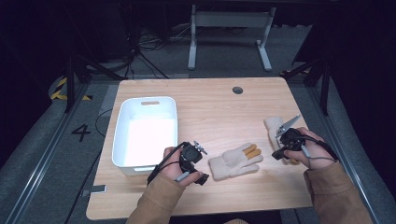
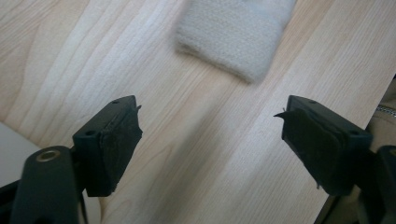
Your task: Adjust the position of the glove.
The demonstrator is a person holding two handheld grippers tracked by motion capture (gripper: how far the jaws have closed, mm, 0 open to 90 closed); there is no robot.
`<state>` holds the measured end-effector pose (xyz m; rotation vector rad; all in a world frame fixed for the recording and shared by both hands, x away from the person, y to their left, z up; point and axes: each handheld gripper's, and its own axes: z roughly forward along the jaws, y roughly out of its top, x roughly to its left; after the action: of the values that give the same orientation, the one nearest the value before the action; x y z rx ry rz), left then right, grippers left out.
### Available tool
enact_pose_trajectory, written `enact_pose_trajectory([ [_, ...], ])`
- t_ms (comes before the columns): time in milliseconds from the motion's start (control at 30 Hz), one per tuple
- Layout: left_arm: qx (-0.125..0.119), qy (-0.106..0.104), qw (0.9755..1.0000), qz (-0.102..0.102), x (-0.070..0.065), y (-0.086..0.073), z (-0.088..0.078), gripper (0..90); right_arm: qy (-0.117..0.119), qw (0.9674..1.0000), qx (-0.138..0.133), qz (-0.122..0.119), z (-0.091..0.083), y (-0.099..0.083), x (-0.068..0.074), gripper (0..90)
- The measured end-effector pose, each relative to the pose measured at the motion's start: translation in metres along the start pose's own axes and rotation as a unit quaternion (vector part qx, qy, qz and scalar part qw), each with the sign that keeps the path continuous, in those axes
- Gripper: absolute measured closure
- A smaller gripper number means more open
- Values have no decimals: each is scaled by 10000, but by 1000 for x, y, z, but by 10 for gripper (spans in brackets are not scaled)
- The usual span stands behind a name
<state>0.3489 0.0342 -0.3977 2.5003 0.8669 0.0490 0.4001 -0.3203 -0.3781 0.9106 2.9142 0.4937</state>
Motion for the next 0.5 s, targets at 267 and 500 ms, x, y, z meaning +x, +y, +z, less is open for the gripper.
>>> enact_pose_trajectory([
  [267, -147, -170, 9997, 19, -3, -2, -6, 198, 83, 9997, -208, -94, 2, 6, 2, 899],
  [500, -196, -201, 9996, 38, -2, -11, -10, 185, 197, 9988, -407, -189, 10, 23, 2, 899],
])
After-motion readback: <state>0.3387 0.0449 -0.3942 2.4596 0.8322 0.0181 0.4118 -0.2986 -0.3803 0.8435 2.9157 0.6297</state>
